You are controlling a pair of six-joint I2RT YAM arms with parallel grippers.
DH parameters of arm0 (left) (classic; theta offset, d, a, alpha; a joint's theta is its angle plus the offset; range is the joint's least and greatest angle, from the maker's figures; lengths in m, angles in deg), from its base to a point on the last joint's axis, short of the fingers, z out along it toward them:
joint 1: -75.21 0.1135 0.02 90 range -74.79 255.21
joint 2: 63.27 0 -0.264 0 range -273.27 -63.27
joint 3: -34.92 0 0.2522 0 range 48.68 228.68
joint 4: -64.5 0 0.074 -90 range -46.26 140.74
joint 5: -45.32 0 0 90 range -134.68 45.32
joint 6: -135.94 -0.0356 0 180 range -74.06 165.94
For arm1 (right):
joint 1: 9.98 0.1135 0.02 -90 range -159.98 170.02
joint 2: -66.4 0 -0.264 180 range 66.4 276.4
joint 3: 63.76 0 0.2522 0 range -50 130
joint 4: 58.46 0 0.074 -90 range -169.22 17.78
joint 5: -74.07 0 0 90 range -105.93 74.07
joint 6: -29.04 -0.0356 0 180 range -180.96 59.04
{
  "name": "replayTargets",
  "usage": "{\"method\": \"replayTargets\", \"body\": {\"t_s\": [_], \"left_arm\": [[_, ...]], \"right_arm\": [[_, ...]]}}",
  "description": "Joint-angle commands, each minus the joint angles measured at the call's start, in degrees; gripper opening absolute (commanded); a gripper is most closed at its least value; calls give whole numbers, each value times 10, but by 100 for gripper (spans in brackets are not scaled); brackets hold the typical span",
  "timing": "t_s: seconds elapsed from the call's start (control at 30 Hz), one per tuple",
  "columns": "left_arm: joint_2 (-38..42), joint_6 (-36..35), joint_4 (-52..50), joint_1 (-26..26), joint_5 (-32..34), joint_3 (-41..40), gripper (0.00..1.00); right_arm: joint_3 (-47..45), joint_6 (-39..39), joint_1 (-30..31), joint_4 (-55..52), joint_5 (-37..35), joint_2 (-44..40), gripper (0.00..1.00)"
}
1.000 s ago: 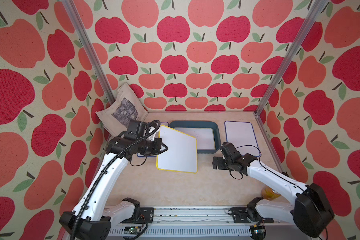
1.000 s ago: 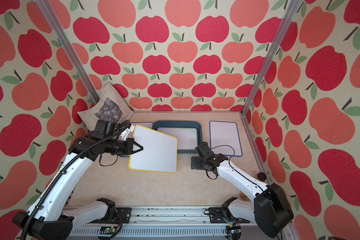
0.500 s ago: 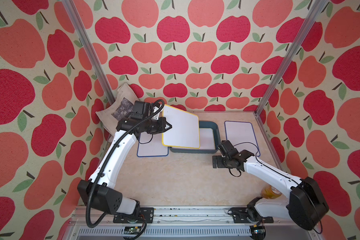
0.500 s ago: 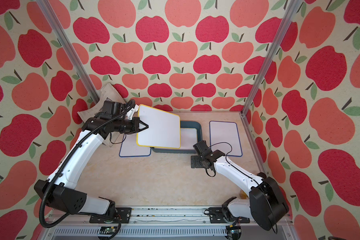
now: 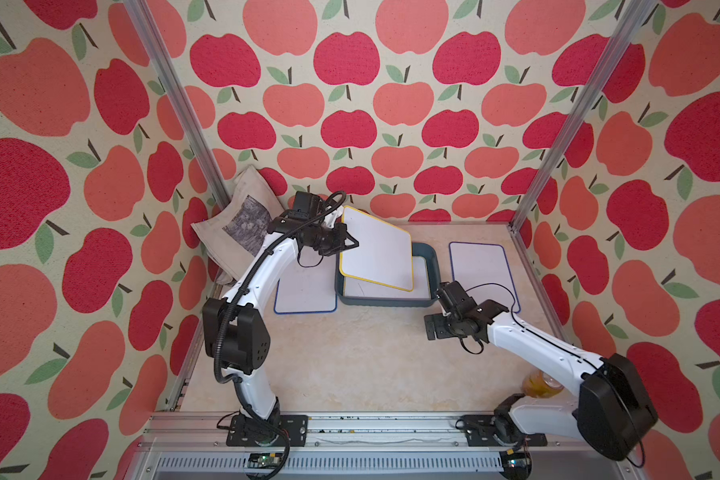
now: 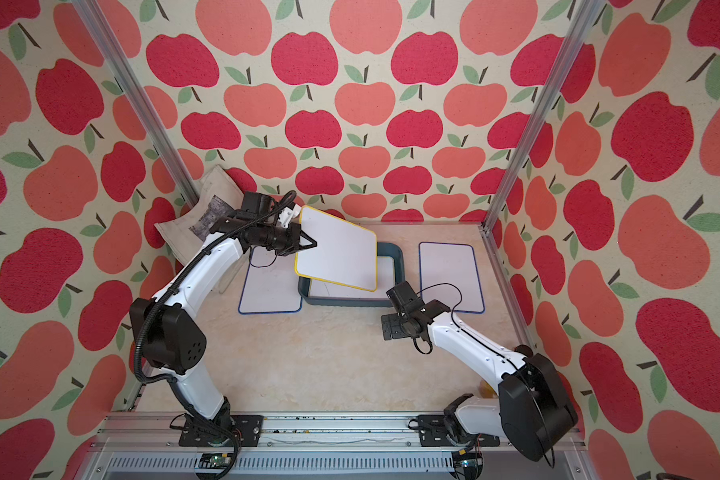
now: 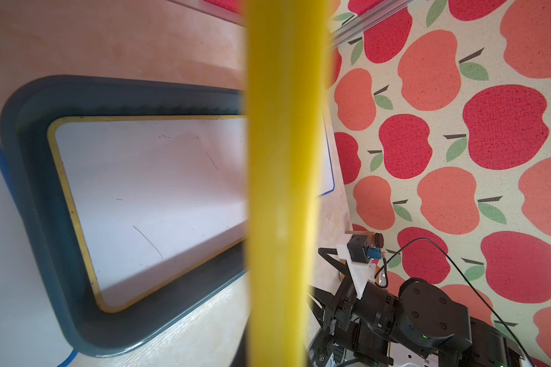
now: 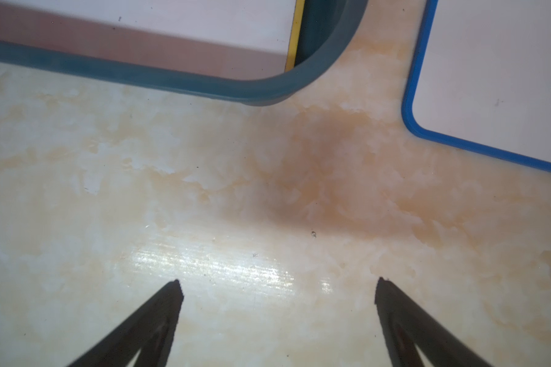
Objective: Put the whiteboard into the storage box
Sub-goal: Pick up the whiteboard at the center of the board.
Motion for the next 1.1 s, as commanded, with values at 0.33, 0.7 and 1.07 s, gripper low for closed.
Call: {"method": "replayTargets", "body": {"t_s": [0.33,0.7,1.07], "left_arm": [[-85,27,42,-23,-83,69,0],[-140,45,55,-34,-106,72,0],[-179,51,51,-36,-99,69,2]], "right_arm": [[-33,32,-5,18,40,-49,99],[-45,46,-4,33,94,-52,99],[-51,57,8,57,144,-59,99]]}}
